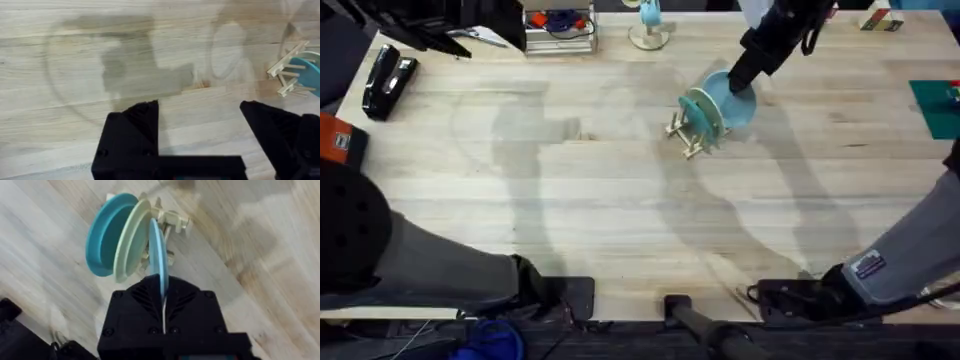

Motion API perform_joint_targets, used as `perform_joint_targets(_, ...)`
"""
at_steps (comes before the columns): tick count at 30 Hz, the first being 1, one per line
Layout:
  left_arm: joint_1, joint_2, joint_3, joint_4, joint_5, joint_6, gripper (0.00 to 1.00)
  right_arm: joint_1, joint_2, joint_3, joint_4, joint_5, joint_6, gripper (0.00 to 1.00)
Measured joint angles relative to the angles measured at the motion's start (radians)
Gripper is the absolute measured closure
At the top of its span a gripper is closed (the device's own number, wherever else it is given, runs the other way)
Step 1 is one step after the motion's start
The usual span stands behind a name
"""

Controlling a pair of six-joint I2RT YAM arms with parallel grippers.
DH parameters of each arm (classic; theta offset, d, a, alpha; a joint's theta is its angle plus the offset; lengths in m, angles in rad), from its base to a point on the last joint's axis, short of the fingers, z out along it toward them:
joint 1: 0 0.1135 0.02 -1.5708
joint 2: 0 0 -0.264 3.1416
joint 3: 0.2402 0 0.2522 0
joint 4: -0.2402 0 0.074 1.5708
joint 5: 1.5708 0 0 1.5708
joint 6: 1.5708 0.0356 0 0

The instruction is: Pick up the plates from the table one by one and place each into a slot on the dish rack.

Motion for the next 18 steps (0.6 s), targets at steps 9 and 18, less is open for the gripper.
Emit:
perform_joint_targets(9, 0.000, 0.000, 0.000, 0.000, 0.000, 0.000, 0.007, 0.001, 0.000, 0.000, -0.013, 0.080, 0.017, 0.970)
perform_joint_targets(18, 0.000, 0.000, 0.000, 0.000, 0.000, 0.000, 0.008, 0.001, 0.000, 0.000, 0.027, 0.097, 0.017, 0.970)
